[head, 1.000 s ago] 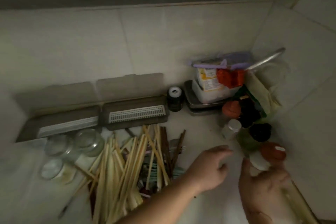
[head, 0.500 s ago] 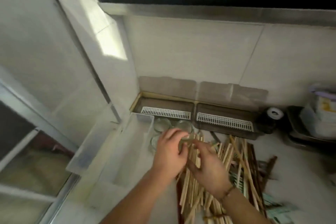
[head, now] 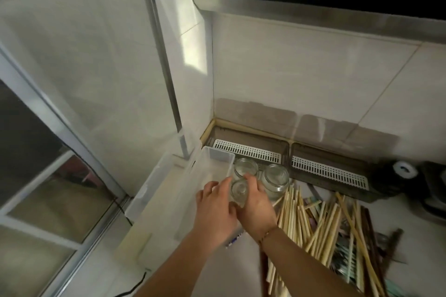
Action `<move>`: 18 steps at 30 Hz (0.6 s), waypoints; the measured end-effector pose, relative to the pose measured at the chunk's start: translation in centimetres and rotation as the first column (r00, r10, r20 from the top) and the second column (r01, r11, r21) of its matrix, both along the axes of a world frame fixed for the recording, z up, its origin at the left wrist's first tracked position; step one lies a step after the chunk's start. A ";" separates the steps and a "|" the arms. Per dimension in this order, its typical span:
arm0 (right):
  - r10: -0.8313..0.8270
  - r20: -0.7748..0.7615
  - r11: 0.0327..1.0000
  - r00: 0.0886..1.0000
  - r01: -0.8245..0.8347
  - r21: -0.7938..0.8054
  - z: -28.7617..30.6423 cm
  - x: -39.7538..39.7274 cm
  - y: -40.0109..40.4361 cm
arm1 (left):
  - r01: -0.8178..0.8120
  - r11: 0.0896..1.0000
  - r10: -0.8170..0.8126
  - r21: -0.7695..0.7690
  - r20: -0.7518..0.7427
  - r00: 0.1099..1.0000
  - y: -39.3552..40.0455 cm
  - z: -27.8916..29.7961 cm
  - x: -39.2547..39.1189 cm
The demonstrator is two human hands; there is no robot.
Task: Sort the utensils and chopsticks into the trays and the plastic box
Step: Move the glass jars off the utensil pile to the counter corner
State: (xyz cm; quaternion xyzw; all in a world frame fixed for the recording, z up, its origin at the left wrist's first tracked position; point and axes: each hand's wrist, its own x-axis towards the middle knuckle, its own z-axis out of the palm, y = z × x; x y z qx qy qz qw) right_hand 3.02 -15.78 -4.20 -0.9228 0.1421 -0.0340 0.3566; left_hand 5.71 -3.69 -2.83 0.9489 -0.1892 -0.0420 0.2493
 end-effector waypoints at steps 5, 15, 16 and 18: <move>-0.021 -0.020 0.998 1.000 0.020 -0.052 -0.1 0.7 0.2 | -0.029 0.999 0.027 0.036 0.061 0.998 0.9 -0.8 0.6; -0.015 -0.024 0.998 1.000 0.013 -0.061 -0.2 0.9 -0.1 | -0.002 0.998 -0.002 0.069 0.060 0.998 1.0 -1.9 1.1; -0.014 -0.023 0.998 1.000 0.012 -0.062 -0.2 0.9 -0.1 | -0.001 0.997 -0.003 0.072 0.066 0.998 1.0 -1.9 1.1; -0.012 -0.018 0.998 1.000 0.011 -0.054 -0.2 0.9 -0.2 | 0.002 0.997 -0.007 0.075 0.075 0.997 1.0 -1.8 1.3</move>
